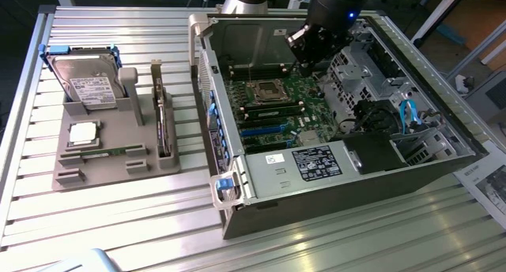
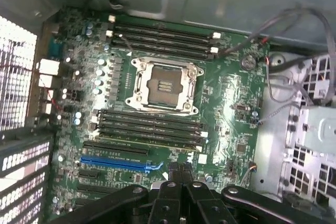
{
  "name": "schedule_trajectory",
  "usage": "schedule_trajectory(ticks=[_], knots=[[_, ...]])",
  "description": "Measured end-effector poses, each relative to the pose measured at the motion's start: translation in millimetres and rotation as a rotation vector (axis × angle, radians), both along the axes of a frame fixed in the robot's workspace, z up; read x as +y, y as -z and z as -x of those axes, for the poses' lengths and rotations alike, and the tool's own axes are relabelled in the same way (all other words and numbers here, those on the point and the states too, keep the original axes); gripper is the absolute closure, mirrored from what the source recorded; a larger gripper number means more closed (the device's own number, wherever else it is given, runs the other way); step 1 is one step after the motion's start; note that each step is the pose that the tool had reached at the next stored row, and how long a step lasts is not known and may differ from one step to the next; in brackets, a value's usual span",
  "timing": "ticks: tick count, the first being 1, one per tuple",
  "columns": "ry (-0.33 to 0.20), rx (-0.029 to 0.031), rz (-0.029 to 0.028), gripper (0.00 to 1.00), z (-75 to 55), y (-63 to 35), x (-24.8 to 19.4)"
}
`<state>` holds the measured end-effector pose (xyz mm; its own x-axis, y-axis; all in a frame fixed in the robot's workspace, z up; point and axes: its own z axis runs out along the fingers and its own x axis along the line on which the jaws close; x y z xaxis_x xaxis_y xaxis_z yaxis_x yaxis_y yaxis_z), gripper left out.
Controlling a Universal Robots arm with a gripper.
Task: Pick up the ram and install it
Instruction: 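Press down the ram until it locks into place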
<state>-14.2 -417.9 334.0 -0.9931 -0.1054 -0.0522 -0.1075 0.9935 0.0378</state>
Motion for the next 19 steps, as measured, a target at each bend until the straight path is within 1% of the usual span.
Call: schedule_trajectory(ticks=[3, 6, 7, 9, 10, 11, 12, 17, 19], knots=[[0.065, 0.0, -0.0001, 0.9, 0.0, 0.0, 0.0], [0.071, 0.0, 0.0, 0.9, 0.0, 0.0, 0.0], [0.071, 0.001, 0.0001, 0.9, 0.1, 0.0, 0.0], [0.071, 0.0141, -0.0005, 0.9, 0.0, -0.1, 0.0], [0.071, 0.0208, -0.0021, 0.9, 0.0, 0.0, 0.0], [0.071, 0.0306, -0.004, 0.9, 0.0, 0.0, 0.0], [0.071, 0.0333, -0.0044, 0.9, 0.0, 0.0, 0.0], [0.071, 0.0335, -0.0045, 0.9, 2.0, 0.0, 0.1], [0.068, 0.0349, -0.0043, 0.9, 2.2, 0.0, 0.1]])
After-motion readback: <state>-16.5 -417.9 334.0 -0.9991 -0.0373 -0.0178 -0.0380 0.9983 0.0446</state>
